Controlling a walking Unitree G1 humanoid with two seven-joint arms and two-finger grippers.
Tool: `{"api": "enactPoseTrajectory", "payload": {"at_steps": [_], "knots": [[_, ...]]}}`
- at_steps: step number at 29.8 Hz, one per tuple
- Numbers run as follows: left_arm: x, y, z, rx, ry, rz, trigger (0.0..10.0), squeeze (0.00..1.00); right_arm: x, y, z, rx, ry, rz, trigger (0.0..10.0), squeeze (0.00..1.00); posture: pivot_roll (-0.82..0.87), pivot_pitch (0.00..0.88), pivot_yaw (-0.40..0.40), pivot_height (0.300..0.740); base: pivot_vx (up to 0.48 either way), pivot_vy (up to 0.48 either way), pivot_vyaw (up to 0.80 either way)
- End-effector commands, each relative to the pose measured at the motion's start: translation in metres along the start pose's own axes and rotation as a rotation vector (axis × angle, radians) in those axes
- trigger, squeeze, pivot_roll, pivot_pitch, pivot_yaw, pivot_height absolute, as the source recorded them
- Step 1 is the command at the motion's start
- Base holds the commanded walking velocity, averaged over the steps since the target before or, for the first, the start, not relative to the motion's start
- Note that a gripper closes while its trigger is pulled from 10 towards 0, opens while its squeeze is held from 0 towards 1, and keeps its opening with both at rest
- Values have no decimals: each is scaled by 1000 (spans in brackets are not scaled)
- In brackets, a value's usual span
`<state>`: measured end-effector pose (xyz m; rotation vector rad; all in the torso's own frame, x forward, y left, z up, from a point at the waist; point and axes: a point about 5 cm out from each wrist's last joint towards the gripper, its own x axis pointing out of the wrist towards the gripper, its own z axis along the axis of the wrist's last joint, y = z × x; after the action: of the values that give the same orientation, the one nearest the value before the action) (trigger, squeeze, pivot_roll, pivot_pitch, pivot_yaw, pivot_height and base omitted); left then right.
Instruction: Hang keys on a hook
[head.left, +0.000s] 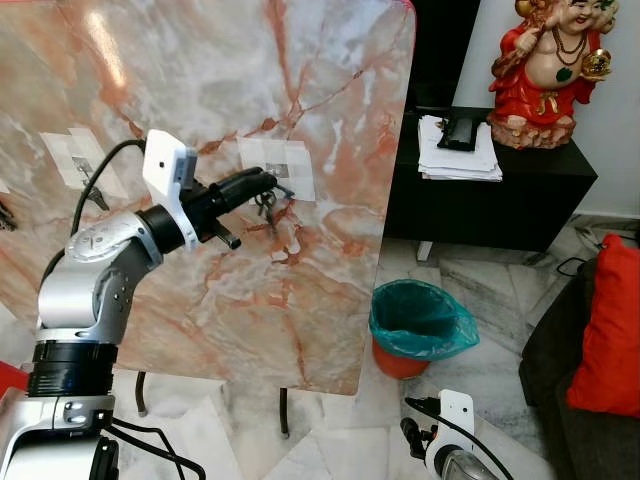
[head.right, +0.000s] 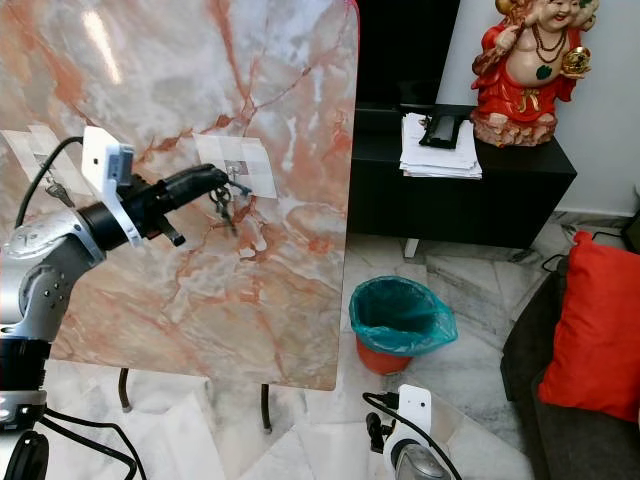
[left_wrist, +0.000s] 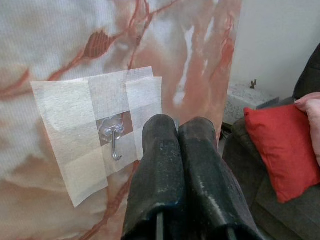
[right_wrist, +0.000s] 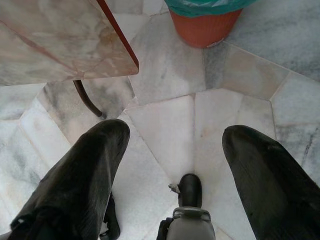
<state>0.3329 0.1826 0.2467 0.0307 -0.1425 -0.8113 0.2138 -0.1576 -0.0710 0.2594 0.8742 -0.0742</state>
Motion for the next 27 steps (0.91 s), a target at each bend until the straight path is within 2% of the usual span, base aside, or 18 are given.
{"api": "enactPoseTrajectory", "payload": {"at_steps": [1, 16, 27], "knots": [[1, -4, 1, 3, -4, -20, 10000, 0, 0, 0, 0, -3, -4, -6, 10000, 0, -15, 0, 4, 740, 0, 0, 0], [-1, -12, -4, -26, -7, -44, 10000, 0, 0, 0, 1, -8, -5, -4, 10000, 0, -15, 0, 1, 740, 0, 0, 0], [-3, -11, -3, -30, -14, -35, 10000, 0, 0, 0, 1, -8, -5, -2, 10000, 0, -12, 0, -1, 740, 0, 0, 0]]}}
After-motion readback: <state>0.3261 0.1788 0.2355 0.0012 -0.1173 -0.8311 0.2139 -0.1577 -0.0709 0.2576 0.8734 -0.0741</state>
